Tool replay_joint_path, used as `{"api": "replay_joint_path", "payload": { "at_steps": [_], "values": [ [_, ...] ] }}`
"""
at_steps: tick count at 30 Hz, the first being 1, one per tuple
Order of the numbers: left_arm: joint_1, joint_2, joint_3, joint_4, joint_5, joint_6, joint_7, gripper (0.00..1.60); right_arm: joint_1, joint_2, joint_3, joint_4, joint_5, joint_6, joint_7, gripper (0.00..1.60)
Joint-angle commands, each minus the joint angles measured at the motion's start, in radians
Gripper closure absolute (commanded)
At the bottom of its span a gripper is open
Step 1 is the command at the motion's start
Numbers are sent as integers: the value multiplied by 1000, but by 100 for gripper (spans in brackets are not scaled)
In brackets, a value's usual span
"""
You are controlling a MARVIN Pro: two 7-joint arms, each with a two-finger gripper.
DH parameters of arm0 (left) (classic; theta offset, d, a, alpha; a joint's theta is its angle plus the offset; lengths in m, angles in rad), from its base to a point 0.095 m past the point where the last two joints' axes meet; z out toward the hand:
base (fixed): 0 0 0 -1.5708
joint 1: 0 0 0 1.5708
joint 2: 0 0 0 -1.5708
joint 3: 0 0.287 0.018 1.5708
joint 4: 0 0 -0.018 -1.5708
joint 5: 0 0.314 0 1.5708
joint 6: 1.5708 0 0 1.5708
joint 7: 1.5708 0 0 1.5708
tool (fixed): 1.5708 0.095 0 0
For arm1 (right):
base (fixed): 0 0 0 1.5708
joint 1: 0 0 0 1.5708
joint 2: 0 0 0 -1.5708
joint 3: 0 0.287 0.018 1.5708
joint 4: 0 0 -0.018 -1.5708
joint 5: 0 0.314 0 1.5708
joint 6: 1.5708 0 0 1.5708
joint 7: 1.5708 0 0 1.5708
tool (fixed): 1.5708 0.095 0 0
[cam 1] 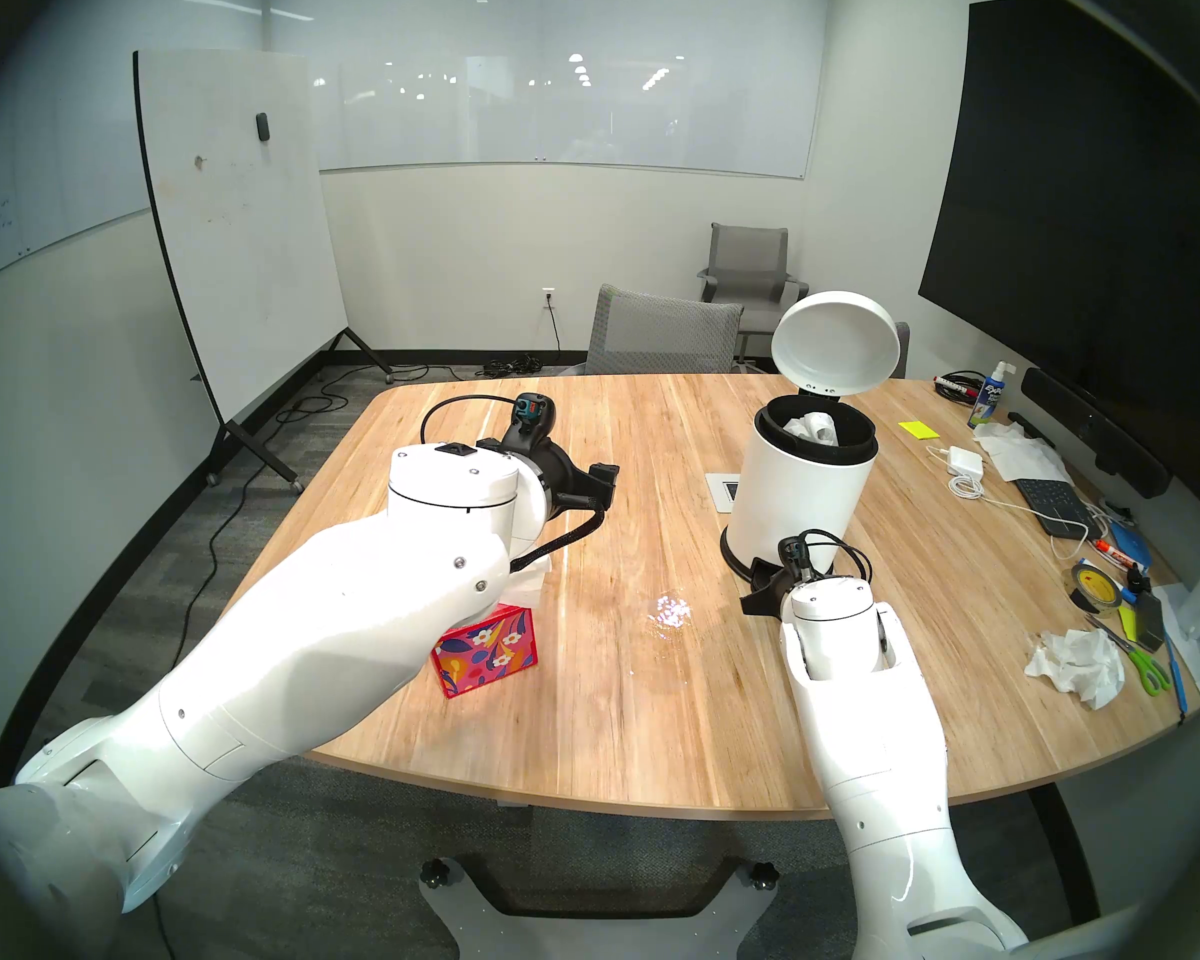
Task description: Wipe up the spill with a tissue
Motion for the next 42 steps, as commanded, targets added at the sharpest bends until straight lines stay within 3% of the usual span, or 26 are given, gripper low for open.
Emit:
{"api": "replay_joint_path", "payload": {
  "at_steps": [1, 21, 30, 42],
  "values": [
    [-9, -5, -11, -23, 2, -8, 4, 0, -65, -20, -36, 1, -19, 11, -11, 160],
    [-9, -4, -10, -25, 0, -11, 7, 0, -157, -46, -75, -215, -26, 22, -46, 160],
    [-10, -4, -9, -23, 1, -12, 6, 0, -129, -57, -102, -296, -11, 56, -42, 160],
    [-9, -3, -10, -24, 0, -12, 7, 0, -113, -59, -152, -333, 7, 97, -65, 160]
  ]
}}
